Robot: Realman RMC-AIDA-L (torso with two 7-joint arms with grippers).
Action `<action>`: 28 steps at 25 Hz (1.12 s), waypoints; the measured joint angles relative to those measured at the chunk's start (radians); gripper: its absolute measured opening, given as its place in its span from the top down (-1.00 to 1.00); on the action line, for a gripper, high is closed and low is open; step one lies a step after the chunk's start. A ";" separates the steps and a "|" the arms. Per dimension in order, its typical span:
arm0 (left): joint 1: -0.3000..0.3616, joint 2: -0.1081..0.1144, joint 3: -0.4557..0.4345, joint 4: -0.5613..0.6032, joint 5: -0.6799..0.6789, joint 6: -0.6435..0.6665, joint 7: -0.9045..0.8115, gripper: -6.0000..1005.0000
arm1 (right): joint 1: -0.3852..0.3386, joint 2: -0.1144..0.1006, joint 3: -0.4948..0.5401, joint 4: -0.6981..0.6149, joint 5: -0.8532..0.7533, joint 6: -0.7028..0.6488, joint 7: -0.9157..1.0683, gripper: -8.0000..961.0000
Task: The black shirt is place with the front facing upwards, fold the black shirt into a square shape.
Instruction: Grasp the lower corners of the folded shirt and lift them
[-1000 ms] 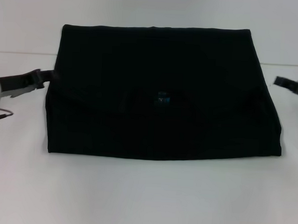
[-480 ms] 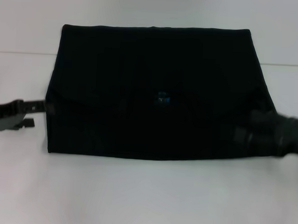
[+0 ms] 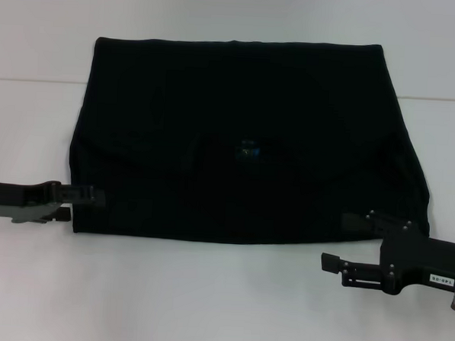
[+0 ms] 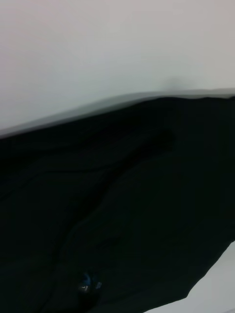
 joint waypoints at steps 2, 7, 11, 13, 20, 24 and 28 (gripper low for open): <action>-0.001 -0.004 0.003 0.001 -0.001 -0.011 0.001 -0.88 | -0.001 0.000 -0.001 0.000 0.000 0.000 0.000 -0.97; -0.009 -0.006 0.003 0.001 -0.005 -0.006 0.003 -0.86 | -0.001 0.001 -0.001 0.008 -0.001 0.010 0.002 -0.97; -0.016 -0.010 0.005 -0.001 -0.003 0.010 0.003 -0.83 | 0.000 0.001 -0.001 0.013 -0.001 0.021 0.005 -0.97; -0.020 -0.012 0.016 -0.003 0.000 0.016 0.003 -0.82 | 0.000 0.001 -0.001 0.014 -0.001 0.022 0.006 -0.97; -0.032 -0.016 0.071 -0.001 0.001 0.023 0.012 -0.78 | -0.001 0.001 -0.001 0.015 0.000 0.022 0.007 -0.97; -0.032 -0.020 0.082 0.003 0.002 0.005 0.010 -0.76 | -0.003 0.001 0.000 0.015 0.000 0.017 0.007 -0.96; -0.032 -0.021 0.105 0.004 0.002 -0.012 0.009 -0.44 | -0.004 0.001 0.000 0.015 0.000 0.014 0.008 -0.96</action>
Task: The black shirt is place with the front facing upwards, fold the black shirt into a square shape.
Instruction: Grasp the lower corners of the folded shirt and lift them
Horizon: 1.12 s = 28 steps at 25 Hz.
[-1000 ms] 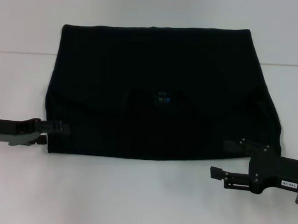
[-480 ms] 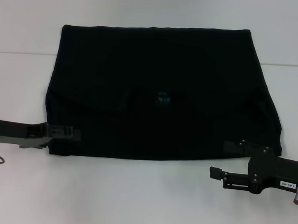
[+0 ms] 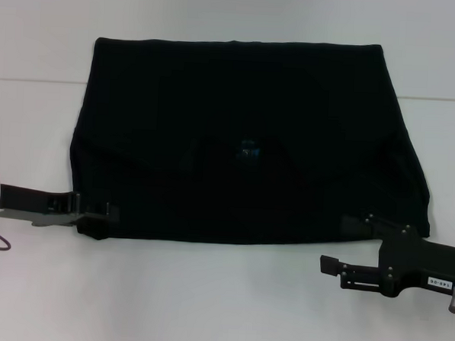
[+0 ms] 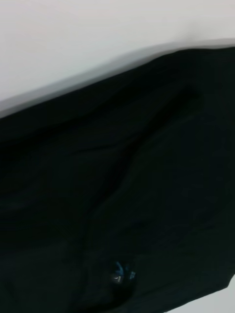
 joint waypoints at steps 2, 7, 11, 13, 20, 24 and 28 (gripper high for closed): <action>-0.001 0.000 0.003 0.000 0.000 -0.002 0.000 -0.26 | -0.001 0.000 0.000 0.000 0.000 -0.002 0.002 -0.96; -0.001 0.000 0.008 0.000 0.000 -0.005 0.003 0.13 | -0.001 -0.003 -0.001 0.000 0.000 -0.005 0.014 -0.96; -0.004 0.004 0.009 -0.003 -0.001 -0.005 0.008 0.51 | -0.003 -0.012 0.002 -0.012 0.000 -0.006 0.069 -0.96; -0.004 0.005 0.009 -0.004 -0.004 -0.003 0.008 0.64 | -0.002 -0.023 0.001 -0.039 0.000 -0.002 0.152 -0.96; -0.006 0.007 0.005 -0.001 -0.009 0.006 0.008 0.85 | 0.070 -0.133 -0.003 -0.162 -0.124 0.041 0.738 -0.96; -0.006 0.008 0.001 -0.002 -0.023 0.022 0.030 0.93 | 0.148 -0.215 -0.003 -0.166 -0.294 0.065 1.072 -0.96; -0.006 0.009 -0.011 -0.004 -0.039 0.034 0.043 0.93 | 0.195 -0.232 -0.003 -0.181 -0.397 0.116 1.246 -0.96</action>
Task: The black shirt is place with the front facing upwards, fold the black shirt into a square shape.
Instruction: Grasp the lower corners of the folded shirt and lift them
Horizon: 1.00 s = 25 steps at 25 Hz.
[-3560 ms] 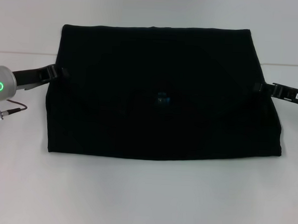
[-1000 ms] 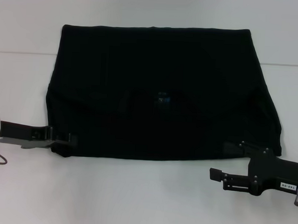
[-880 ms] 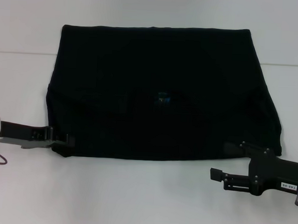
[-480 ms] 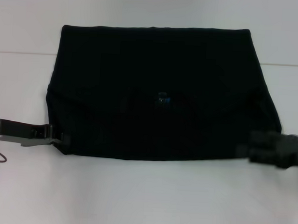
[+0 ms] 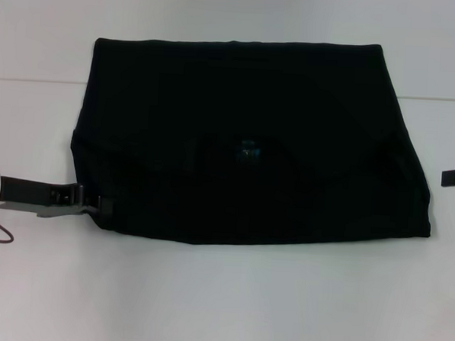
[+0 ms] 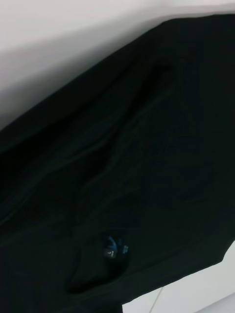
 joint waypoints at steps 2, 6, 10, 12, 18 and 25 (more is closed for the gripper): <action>-0.002 0.000 -0.001 0.001 0.000 0.000 0.000 0.93 | 0.013 0.004 -0.005 0.003 -0.021 0.032 0.012 -0.96; -0.004 0.006 -0.001 0.001 0.000 0.000 -0.002 0.93 | 0.032 0.017 -0.055 0.063 -0.032 0.104 0.016 -0.96; -0.004 0.008 -0.001 0.000 -0.001 -0.002 -0.005 0.93 | 0.047 0.041 -0.092 0.108 -0.032 0.154 0.008 -0.96; -0.004 0.008 -0.001 0.000 -0.001 -0.004 -0.005 0.93 | 0.055 0.057 -0.114 0.118 -0.033 0.174 0.007 -0.96; -0.003 0.007 0.000 0.000 -0.001 -0.005 -0.004 0.93 | 0.067 0.074 -0.150 0.124 -0.034 0.192 0.008 -0.88; 0.000 0.006 0.000 0.000 -0.001 -0.006 -0.006 0.93 | 0.062 0.077 -0.168 0.116 -0.034 0.193 0.018 -0.77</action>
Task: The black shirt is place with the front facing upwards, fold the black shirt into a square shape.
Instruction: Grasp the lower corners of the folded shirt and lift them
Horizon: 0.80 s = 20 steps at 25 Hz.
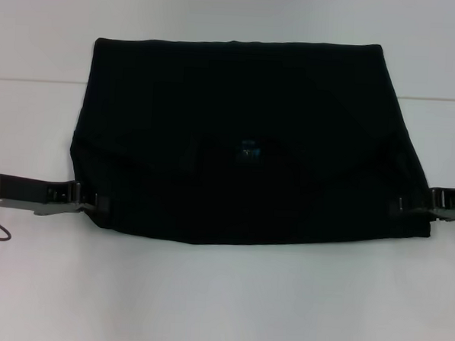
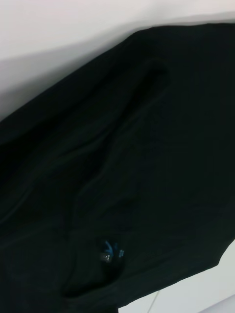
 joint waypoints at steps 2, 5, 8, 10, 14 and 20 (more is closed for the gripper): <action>0.000 0.000 0.000 0.000 0.000 0.000 0.000 0.93 | 0.000 0.000 0.000 0.002 0.000 -0.001 -0.002 -0.74; -0.001 0.000 0.000 0.000 0.000 0.000 0.000 0.93 | -0.001 0.000 -0.001 0.005 0.000 -0.001 -0.005 -0.63; -0.002 0.000 0.000 0.000 0.000 0.000 -0.001 0.93 | -0.002 0.000 -0.001 0.007 -0.001 0.001 -0.006 -0.39; -0.003 0.000 0.000 0.000 0.000 0.001 -0.001 0.93 | -0.002 0.000 -0.001 0.006 -0.001 0.001 -0.007 -0.24; -0.003 0.000 0.000 0.000 0.000 0.000 -0.001 0.93 | -0.005 -0.001 -0.002 0.001 -0.001 -0.002 -0.007 0.16; -0.003 0.000 0.000 0.000 0.000 0.000 -0.001 0.93 | -0.005 -0.002 -0.002 0.000 -0.001 -0.005 -0.007 0.58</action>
